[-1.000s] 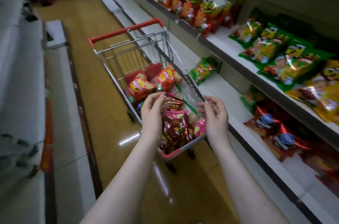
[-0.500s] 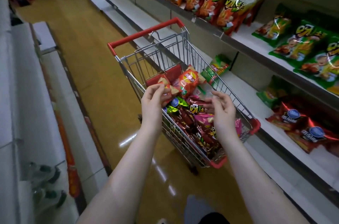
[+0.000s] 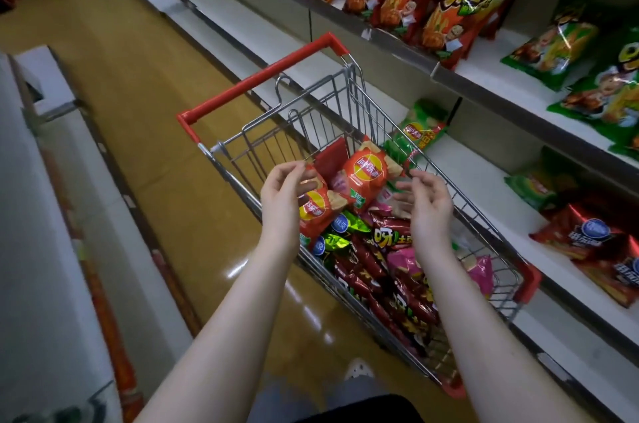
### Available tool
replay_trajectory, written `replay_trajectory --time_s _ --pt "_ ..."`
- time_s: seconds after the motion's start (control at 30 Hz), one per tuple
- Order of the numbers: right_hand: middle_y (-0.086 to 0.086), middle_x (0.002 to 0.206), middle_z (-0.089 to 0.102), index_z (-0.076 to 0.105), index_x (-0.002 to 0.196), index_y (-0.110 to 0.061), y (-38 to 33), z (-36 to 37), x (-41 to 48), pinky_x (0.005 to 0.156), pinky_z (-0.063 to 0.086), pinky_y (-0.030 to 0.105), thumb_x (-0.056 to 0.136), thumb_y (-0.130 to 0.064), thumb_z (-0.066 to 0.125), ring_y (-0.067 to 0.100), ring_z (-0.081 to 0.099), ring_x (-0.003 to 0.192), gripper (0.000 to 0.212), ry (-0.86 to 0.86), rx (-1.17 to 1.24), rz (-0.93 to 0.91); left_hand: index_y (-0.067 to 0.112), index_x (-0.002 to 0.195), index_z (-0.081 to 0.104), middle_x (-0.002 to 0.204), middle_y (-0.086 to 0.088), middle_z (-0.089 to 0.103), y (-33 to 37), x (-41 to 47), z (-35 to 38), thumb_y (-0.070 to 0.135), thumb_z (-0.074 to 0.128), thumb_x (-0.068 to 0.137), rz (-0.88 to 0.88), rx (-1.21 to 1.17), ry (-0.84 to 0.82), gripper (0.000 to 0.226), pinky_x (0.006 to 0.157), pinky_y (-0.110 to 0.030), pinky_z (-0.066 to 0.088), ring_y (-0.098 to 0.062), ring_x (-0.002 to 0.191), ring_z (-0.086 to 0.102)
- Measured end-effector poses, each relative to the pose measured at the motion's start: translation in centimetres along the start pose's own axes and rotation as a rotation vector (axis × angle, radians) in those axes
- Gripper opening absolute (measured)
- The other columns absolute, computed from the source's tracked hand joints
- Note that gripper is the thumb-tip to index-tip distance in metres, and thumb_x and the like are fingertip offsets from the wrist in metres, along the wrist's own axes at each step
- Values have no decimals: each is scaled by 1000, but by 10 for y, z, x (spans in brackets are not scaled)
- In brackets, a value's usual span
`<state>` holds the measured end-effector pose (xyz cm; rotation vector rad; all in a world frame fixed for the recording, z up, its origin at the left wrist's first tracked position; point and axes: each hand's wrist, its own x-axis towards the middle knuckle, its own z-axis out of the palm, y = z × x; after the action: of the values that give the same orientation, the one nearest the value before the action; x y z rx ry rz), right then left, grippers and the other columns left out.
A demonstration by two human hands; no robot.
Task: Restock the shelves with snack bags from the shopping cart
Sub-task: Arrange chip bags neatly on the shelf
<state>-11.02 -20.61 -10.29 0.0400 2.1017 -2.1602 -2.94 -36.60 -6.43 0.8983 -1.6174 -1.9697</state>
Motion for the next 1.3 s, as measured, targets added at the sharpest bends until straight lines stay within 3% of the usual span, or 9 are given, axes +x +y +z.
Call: replay_trajectory --time_s 0.23,0.37,0.47,0.6,0.8,1.07,1.13,1.2,1.3 --pt "5 91 63 54 96 -22 9 38 34 69 51 19 99 -10 40 14 60 79 19 138 -20 10 17 95 60 92 -2 68 -4 78 -5 22 55 95 -71 40 -133 8 85 -36 50 -19 88 62" --pt "0 90 61 53 99 -21 22 63 48 70 50 21 100 -11 39 13 60 81 17 246 -93 52 20 93 59 96 -4 66 -22 130 -15 25 60 91 -196 100 -243 6 90 -44 50 -22 90 61" --pt "-4 91 61 53 104 -20 39 79 61 79 50 28 100 -16 40 13 61 85 14 309 -160 89 25 95 57 110 -9 65 -40 165 -15 39 67 78 -311 186 -324 24 94 -57 49 -33 102 63" --pt "-3 93 62 53 111 -11 61 88 75 85 52 35 99 -14 41 18 62 88 17 356 -194 165 20 101 47 108 -5 60 -73 191 -9 28 68 85 -393 358 -346 28 93 -50 51 -30 102 63" --pt "4 85 60 54 108 -6 90 98 91 62 50 13 98 -5 41 12 58 71 16 380 -121 202 4 128 42 128 -19 53 -139 231 -4 28 79 73 -520 799 -267 70 99 -50 44 -39 117 53" --pt "1 86 63 54 103 -16 144 100 98 72 48 24 99 -13 45 11 61 73 11 351 -144 338 -1 144 24 141 -22 42 -179 244 1 11 81 72 -578 956 -290 92 102 -42 44 -38 126 47" --pt "1 85 63 55 99 -19 151 100 98 71 47 25 99 -14 46 11 61 73 10 347 -145 347 0 142 32 133 -18 53 -183 242 0 13 84 69 -582 984 -314 90 98 -42 48 -34 120 54" --pt "1 85 63 55 98 -21 152 98 98 69 45 21 99 -16 46 9 61 72 10 339 -146 362 4 127 51 119 -13 63 -181 239 0 20 86 67 -564 1025 -389 71 91 -39 52 -30 109 61" --pt "1 85 63 56 105 -12 147 93 102 63 46 14 99 -17 45 3 61 69 13 345 -143 359 13 114 63 108 -5 70 -165 235 3 30 87 66 -520 985 -501 57 88 -42 56 -24 98 66"
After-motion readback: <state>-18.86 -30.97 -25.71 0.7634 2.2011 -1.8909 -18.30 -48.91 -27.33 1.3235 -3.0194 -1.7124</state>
